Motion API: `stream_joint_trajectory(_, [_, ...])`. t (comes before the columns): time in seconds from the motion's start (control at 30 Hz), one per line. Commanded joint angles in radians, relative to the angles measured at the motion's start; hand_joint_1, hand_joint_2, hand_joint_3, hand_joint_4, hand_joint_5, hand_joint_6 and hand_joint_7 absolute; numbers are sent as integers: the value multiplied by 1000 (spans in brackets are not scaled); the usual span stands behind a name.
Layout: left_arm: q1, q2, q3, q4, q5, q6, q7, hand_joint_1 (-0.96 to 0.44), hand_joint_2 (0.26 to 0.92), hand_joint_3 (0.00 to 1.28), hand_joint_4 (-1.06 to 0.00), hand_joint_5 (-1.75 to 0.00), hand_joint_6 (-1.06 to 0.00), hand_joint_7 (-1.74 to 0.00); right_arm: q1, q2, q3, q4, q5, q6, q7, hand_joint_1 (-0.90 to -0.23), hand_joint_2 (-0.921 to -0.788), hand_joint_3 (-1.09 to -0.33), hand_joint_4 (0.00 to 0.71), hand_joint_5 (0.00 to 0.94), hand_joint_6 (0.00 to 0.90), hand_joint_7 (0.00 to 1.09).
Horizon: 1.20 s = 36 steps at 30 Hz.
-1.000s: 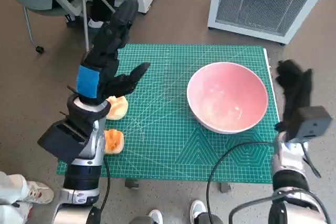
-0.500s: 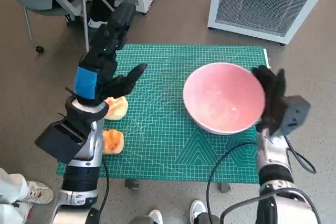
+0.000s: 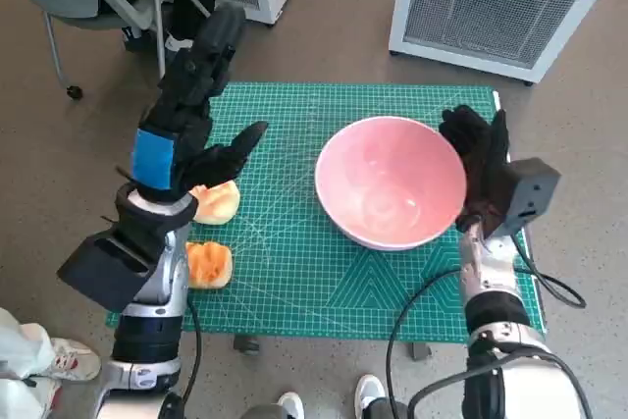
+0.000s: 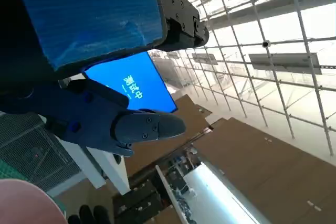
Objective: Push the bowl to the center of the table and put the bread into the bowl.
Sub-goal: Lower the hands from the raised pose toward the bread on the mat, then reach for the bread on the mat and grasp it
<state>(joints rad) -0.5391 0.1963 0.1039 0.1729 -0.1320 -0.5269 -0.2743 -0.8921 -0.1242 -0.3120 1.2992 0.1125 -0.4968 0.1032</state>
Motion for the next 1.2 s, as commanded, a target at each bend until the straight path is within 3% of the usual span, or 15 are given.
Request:
stream_joint_trajectory(0.03, [20, 7, 10, -29, -2, 8, 12, -414, 921, 301, -199, 0, -323, -8, -17, 29, -2, 23, -2, 37, -6, -505, -921, -900, 201, 4, 98, 289])
stream_joint_trajectory(0.2, [34, 9, 14, -45, 3, 13, 19, -407, 921, 302, -199, 0, -319, -5, -35, 43, 7, 29, -13, 57, -20, -494, -921, -904, 205, 5, 105, 279])
stream_joint_trajectory(0.37, [56, 17, 23, -67, 5, 20, 23, -413, 921, 303, -199, -1, -313, -2, -48, 49, 3, 29, -6, 74, -12, -493, -921, -908, 204, 3, 108, 271])
stream_joint_trajectory(0.63, [131, 68, 58, -159, 5, 48, 12, -441, 921, 304, -204, -2, -311, -1, -74, 20, 4, 14, -9, 66, -8, -516, -921, -911, 196, 2, 107, 256])
stream_joint_trajectory(0.77, [185, 123, 82, -237, 3, 86, -8, -444, 921, 307, -204, -2, -309, 0, -80, 14, 12, -22, -12, -3, -21, -515, -921, -916, 196, 2, 111, 253])
stream_joint_trajectory(0.87, [233, 205, 111, -300, 19, 122, -46, -447, 921, 312, -206, -3, -305, 0, -74, 4, 35, -71, -29, -110, -17, -509, -921, -917, 194, 1, 117, 259])
stream_joint_trajectory(1.03, [315, 351, 156, -396, 59, 195, -123, -456, 921, 324, -213, -5, -301, 0, -62, -14, 69, -174, -46, -276, 16, -519, -921, -921, 211, 6, 21, 479])
stream_joint_trajectory(1.2, [405, 495, 205, -477, 99, 263, -220, -490, 921, 337, -225, -10, -304, -3, -26, -19, 103, -349, -17, -403, 96, -558, -921, -915, 235, 17, 3, 575])
